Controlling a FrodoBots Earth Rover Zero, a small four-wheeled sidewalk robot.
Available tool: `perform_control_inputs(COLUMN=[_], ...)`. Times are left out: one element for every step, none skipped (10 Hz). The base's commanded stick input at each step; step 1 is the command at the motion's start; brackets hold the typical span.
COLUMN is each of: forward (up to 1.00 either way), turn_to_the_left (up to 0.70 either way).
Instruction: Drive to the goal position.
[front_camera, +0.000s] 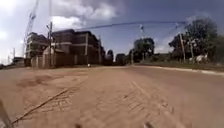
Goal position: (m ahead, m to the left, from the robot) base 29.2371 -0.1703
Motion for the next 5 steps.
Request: perform_control_inputs(forward=[1.00,1.00,1.00,1.00,1.00], turn_to_the_left=[0.00,0.00,0.00,0.00,0.00])
